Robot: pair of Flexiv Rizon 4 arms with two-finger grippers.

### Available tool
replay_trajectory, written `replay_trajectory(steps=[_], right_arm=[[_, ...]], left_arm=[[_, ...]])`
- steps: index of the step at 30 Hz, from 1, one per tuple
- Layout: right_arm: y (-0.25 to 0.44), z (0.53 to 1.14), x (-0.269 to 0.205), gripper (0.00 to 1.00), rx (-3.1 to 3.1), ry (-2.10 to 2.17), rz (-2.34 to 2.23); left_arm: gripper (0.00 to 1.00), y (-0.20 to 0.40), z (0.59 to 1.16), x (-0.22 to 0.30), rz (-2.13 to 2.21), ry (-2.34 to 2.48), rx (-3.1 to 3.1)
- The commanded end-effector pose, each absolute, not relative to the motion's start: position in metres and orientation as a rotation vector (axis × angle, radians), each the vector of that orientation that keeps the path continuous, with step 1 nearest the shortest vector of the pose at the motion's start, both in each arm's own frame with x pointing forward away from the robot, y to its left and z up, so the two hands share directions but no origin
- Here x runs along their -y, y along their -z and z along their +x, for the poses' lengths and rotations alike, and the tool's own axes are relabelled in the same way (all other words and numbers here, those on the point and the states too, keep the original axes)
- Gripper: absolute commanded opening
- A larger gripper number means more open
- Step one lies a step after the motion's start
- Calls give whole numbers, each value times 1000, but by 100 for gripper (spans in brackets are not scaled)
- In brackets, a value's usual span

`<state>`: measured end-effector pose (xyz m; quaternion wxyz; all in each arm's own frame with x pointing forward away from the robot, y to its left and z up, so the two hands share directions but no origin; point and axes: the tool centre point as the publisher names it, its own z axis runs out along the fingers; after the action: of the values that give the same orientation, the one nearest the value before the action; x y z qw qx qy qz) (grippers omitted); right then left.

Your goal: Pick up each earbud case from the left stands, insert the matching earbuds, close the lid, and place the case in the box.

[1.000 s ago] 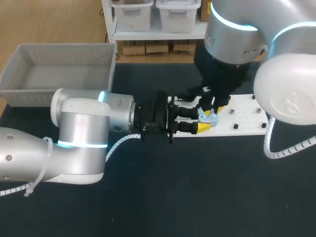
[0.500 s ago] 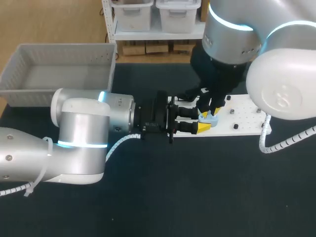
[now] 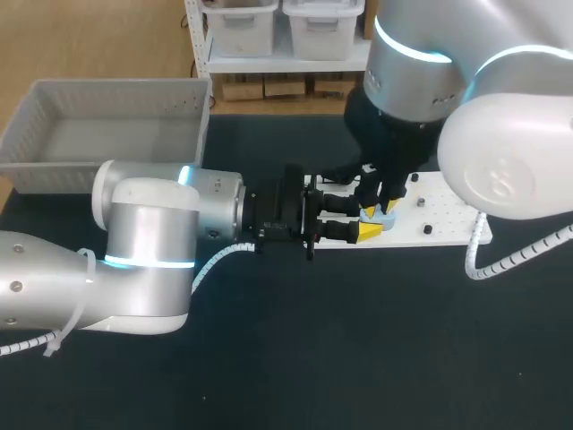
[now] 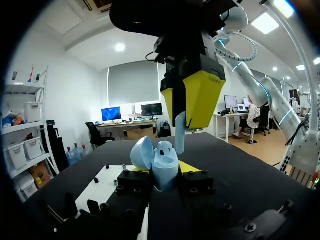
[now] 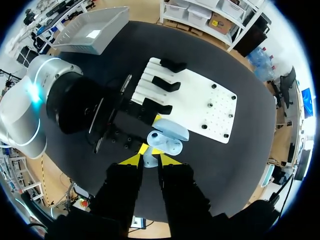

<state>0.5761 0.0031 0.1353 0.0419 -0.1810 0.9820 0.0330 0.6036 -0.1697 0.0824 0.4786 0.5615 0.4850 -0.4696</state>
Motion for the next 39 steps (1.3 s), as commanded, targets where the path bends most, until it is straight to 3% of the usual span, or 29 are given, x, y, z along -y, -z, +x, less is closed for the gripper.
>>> replay_trajectory(steps=[1,39], right_arm=[[-133,578,-3,0,-3003,-102,-547],[-121,593,-2,0,-3017,-85,-550]], left_arm=[[0,-81,602,169,1364,1139,-1182],[0,-81,602,169,1364,1139,-1182]])
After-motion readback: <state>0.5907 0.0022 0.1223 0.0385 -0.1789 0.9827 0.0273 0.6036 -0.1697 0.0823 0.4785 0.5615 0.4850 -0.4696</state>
